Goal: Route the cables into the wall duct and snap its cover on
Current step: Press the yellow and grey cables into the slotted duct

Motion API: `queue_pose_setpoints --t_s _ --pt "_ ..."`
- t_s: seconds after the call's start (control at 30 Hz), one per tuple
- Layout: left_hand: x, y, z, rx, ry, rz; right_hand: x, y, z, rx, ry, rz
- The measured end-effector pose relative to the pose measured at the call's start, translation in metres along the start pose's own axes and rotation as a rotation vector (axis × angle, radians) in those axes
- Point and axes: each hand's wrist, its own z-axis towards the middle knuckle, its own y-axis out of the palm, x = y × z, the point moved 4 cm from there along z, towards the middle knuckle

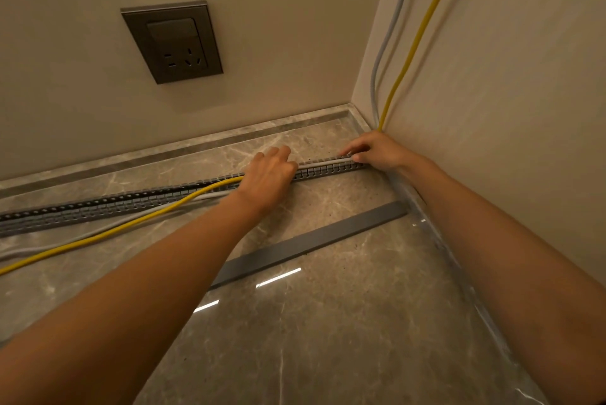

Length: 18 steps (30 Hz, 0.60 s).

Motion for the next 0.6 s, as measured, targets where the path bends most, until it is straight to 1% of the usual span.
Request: queue_pose_setpoints --t_s 0.1,0.27,0.37,0.47,0.6 --pt "0.001 -0.001 0.001 -0.027 0.019 0.039 0.004 -0.01 -0.002 -0.04 0.041 0.024" --pt "0.008 -0.004 0.004 -0.073 0.112 0.108 0.009 -0.016 -0.001 0.016 0.042 0.027" --pt "0.009 -0.005 0.003 -0.083 0.073 0.054 0.01 -0.016 0.002 0.036 0.064 0.052" --pt "0.01 -0.002 -0.005 -0.057 0.024 0.017 0.013 -0.016 0.003 0.078 0.096 0.124" --pt "0.012 0.004 -0.012 -0.051 0.011 0.006 0.018 -0.011 0.004 0.12 0.121 0.177"
